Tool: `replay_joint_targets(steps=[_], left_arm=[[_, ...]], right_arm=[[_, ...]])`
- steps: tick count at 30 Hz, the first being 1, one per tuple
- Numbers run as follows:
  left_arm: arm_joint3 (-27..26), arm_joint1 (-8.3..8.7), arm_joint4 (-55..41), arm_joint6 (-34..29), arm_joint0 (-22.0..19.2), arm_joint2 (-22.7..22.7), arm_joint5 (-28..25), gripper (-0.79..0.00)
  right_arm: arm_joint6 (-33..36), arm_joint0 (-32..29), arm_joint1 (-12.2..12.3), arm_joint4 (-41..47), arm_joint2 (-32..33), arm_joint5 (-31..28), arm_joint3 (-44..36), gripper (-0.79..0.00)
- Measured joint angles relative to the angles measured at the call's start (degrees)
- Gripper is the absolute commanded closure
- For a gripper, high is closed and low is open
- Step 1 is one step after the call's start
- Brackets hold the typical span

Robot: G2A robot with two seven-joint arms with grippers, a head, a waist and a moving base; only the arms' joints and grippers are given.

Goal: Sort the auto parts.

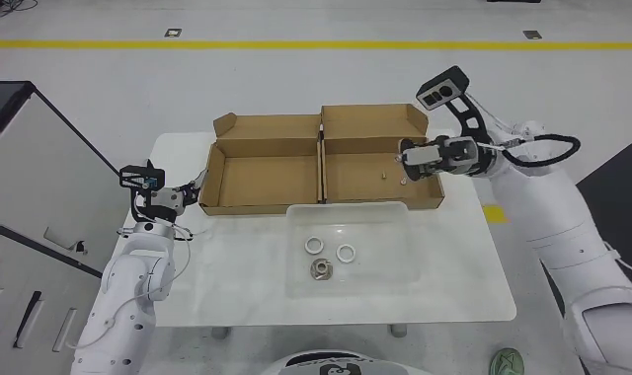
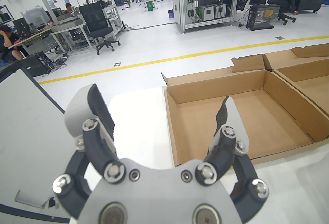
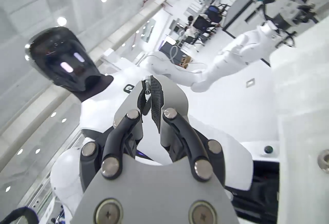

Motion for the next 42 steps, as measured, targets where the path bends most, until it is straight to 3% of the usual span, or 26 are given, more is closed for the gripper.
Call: replay_joint_targets(steps=[9, 18, 29, 37, 42], left_arm=[[0.0, 0.0, 0.0, 0.0, 0.0, 0.0, 0.0, -0.785], [0.0, 0.0, 0.0, 0.0, 0.0, 0.0, 0.0, -0.785], [0.0, 0.0, 0.0, 0.0, 0.0, 0.0, 0.0, -0.785], [0.0, 0.0, 0.0, 0.0, 0.0, 0.0, 0.0, -0.785], [0.0, 0.0, 0.0, 0.0, 0.0, 0.0, 0.0, -0.785]], right_arm=[[-0.3, 6.4, -4.3, 13.6, -5.7, 0.4, -2.6, 0.0], [-0.2, 11.2, -7.5, 17.3, -9.5, 2.0, -3.4, 0.0], [-2.0, 9.2, -7.7, 18.5, -8.7, 2.4, -5.1, 0.0], [1.9, 5.2, -9.7, 30.7, -7.8, 4.1, -7.7, 0.0], [1.1, 5.3, -10.7, 30.3, -7.3, 4.7, -7.4, 0.0]])
